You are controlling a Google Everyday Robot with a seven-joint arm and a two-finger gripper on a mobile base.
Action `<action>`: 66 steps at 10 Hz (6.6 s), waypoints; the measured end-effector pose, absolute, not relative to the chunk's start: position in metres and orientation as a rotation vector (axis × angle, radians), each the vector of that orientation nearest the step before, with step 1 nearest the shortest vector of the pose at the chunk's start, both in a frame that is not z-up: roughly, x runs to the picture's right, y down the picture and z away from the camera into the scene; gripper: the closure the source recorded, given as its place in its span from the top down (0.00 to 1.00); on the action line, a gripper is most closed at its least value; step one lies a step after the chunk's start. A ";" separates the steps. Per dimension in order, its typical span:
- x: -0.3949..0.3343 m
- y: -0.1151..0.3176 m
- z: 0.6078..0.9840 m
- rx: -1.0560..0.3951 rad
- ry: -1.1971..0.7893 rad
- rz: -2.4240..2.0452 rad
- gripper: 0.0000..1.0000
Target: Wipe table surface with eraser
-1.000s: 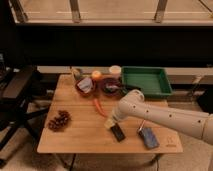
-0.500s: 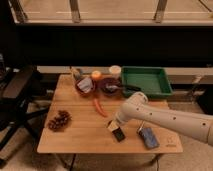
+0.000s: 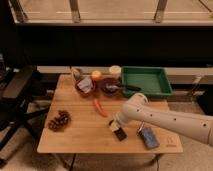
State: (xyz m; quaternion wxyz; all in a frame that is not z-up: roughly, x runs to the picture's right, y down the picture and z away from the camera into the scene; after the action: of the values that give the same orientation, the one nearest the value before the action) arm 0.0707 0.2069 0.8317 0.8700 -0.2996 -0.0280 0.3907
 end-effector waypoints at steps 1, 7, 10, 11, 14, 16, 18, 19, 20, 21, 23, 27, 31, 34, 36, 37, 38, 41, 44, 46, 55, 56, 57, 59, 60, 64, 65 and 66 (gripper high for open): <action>0.069 0.205 0.830 -0.625 -0.066 0.818 0.14; 0.010 0.200 0.832 -0.693 -0.190 0.724 0.14; -0.003 0.209 0.811 -0.745 -0.250 0.688 0.14; -0.002 0.215 0.801 -0.756 -0.253 0.675 0.14; 0.014 0.233 0.792 -0.789 -0.182 0.647 0.14; 0.039 0.238 0.801 -0.790 -0.122 0.670 0.14; 0.058 0.230 0.817 -0.769 -0.077 0.695 0.14; 0.061 0.217 0.825 -0.740 -0.061 0.693 0.14; 0.061 0.208 0.830 -0.717 -0.055 0.685 0.14; 0.060 0.198 0.835 -0.697 -0.058 0.682 0.14; 0.043 0.187 0.843 -0.687 -0.095 0.664 0.14; -0.015 0.209 0.829 -0.762 -0.195 0.593 0.14; -0.001 0.235 0.811 -0.803 -0.164 0.621 0.14; 0.055 0.236 0.811 -0.790 -0.100 0.691 0.14; 0.080 0.228 0.820 -0.783 -0.091 0.717 0.14; 0.086 0.224 0.824 -0.783 -0.096 0.718 0.14; 0.087 0.219 0.829 -0.784 -0.111 0.715 0.14; 0.057 0.206 0.829 -0.791 -0.209 0.691 0.14; -0.004 0.204 0.812 -0.812 -0.302 0.610 0.14; -0.024 0.212 0.802 -0.839 -0.323 0.580 0.14; 0.054 0.237 0.801 -0.855 -0.188 0.684 0.14; 0.055 0.233 0.804 -0.843 -0.183 0.672 0.14; 0.050 0.228 0.806 -0.832 -0.186 0.650 0.14; 0.024 0.219 0.810 -0.820 -0.212 0.597 0.14; 0.005 0.216 0.810 -0.821 -0.230 0.561 0.14; -0.013 0.221 0.804 -0.833 -0.246 0.532 0.14; -0.007 0.222 0.800 -0.836 -0.238 0.538 0.14; 0.005 0.224 0.796 -0.837 -0.224 0.548 0.14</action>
State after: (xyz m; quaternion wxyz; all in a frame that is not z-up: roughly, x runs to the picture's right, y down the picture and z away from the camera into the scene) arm 0.0046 0.2239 0.7959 0.8715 -0.4005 -0.1070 0.2620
